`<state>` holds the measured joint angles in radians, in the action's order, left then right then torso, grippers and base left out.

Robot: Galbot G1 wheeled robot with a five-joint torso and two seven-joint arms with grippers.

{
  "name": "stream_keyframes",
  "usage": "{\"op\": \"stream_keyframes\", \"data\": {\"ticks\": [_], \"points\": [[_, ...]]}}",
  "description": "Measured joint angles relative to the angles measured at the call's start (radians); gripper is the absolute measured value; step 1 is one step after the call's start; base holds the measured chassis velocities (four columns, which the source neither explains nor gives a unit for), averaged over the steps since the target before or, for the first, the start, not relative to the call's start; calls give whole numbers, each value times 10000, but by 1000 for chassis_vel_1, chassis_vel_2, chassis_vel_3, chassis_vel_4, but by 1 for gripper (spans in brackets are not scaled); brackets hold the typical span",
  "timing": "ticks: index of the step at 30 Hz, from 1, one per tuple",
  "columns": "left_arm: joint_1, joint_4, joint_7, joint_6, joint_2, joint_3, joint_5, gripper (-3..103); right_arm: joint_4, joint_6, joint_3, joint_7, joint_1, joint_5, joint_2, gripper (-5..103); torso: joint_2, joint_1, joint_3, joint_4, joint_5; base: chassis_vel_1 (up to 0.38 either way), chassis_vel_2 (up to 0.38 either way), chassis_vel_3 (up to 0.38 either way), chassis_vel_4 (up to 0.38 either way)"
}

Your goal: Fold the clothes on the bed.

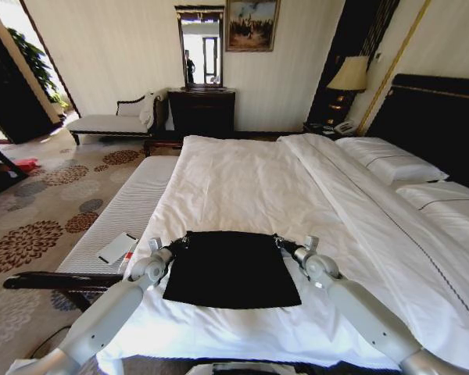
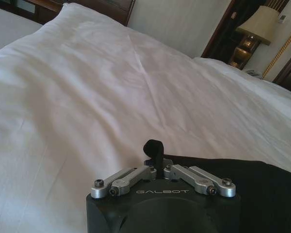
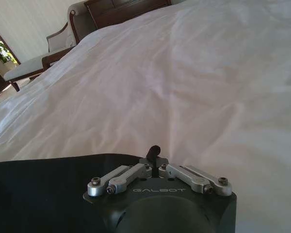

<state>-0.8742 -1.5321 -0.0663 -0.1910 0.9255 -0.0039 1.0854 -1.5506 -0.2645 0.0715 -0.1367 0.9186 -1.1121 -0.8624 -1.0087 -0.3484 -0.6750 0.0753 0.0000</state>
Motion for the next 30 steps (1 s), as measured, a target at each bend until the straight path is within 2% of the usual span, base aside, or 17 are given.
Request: {"op": "stream_keyframes", "data": {"ticks": [15,27,30], "points": [[-240,-557,-121,84,-241,-618,294,1,-738,536,559,-237,248,86,91,1,0,0,0,-2,0,0,0,0,0],[-339,-2315,-633,103,-759,-1155,1156,1,-2703,856,1839,-444,824,8,360,1,0,0,0,0,0,0,0,0,0],[-188,-2913,-814,293,-958,-1349,1574,1,-3312,919,2206,-563,1021,-137,514,1,0,0,1,1,1,0,0,0,0]]}}
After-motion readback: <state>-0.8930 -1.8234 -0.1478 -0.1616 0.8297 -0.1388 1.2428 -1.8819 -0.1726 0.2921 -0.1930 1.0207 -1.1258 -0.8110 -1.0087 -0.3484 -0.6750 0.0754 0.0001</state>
